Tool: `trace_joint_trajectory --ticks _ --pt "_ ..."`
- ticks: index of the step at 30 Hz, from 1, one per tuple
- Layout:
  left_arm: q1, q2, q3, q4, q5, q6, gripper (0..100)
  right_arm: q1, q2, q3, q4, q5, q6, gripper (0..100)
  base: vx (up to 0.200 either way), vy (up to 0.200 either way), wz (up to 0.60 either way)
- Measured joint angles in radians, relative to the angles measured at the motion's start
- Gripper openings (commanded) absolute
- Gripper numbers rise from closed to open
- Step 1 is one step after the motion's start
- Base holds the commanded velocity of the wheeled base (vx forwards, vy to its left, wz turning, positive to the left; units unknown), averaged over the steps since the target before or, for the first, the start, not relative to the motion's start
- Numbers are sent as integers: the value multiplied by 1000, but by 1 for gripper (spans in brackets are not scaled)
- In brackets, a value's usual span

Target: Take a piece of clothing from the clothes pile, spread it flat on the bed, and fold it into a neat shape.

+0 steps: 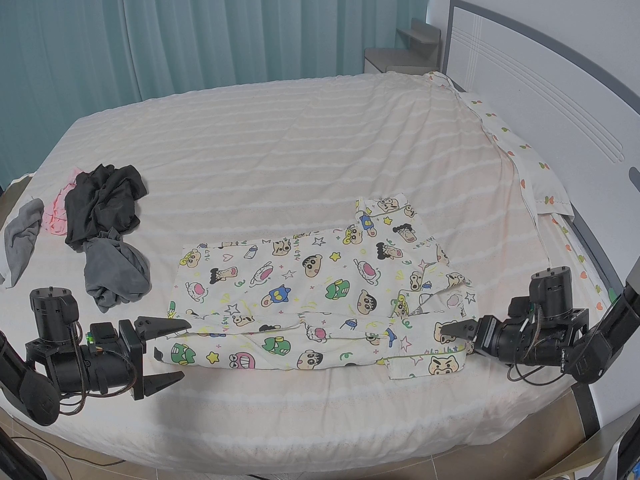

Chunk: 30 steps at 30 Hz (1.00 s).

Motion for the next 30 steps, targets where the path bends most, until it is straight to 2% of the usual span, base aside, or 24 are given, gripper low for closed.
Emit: trace_joint_trajectory --ticks 5,9,17,21,26,30 --pt "1 4 2 0 -4 7 100 112 6 28 1 -60 -19 100 0 0 0" --pt "3 19 2 0 4 36 100 145 28 45 -3 -90 -21 100 0 0 0" --pt "2 56 1 0 28 76 100 160 84 45 -23 -110 -17 100 0 0 0" --pt "1 62 1 0 29 76 100 160 106 44 -96 -121 -10 100 0 0 0" --pt "1 66 1 0 30 76 100 158 155 53 -242 -183 -6 100 0 0 0" --pt "1 68 1 0 30 76 100 158 185 64 -257 -197 -5 100 0 0 0"
